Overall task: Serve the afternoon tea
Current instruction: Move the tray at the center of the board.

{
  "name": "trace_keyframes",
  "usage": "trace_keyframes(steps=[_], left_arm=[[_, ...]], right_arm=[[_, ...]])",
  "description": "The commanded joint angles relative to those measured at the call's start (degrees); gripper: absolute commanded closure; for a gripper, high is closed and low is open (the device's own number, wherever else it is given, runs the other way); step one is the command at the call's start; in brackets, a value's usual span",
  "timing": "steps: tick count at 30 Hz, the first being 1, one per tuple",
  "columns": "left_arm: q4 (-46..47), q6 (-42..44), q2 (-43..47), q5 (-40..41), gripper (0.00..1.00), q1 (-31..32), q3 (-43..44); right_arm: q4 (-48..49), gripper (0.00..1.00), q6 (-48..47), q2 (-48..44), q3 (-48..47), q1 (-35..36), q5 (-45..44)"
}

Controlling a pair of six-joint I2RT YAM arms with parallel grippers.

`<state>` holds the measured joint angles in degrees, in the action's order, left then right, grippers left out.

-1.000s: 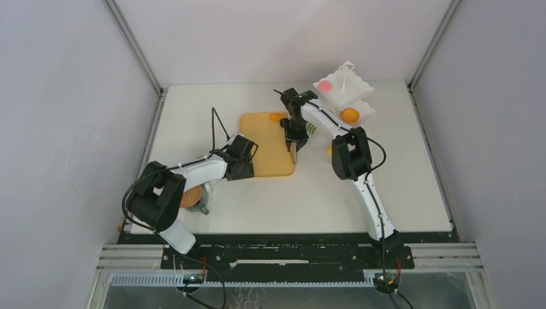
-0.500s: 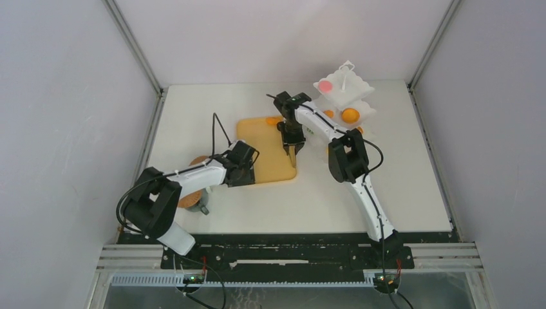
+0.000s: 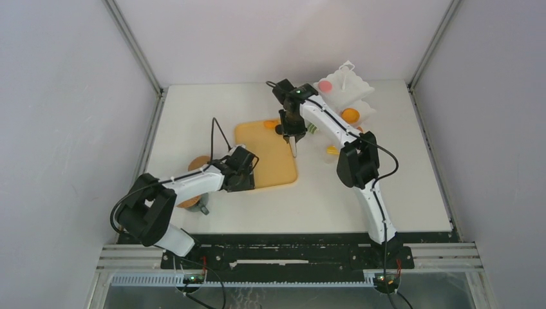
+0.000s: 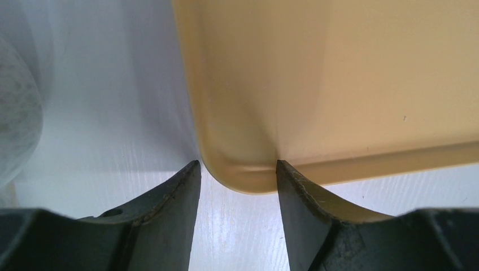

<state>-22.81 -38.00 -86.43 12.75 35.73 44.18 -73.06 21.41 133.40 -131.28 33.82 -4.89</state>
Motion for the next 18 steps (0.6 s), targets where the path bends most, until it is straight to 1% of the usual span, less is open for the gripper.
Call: trace_keyframes(steps=[1, 9, 18], left_arm=[[-2.77, -2.02, 1.09, -2.66, 0.43, 0.88, -2.88], [-2.65, -2.76, 3.0, -2.61, 0.43, 1.66, -3.84], [-2.57, -3.3, 3.78, -2.76, 0.43, 2.76, -4.51]], right_arm=[[0.52, 0.6, 1.92, -3.21, 1.69, 2.14, 0.83], [2.99, 0.59, 4.2, -3.82, 7.47, 4.7, 5.47], [2.58, 0.58, 6.1, -2.12, 9.53, 4.94, 8.33]])
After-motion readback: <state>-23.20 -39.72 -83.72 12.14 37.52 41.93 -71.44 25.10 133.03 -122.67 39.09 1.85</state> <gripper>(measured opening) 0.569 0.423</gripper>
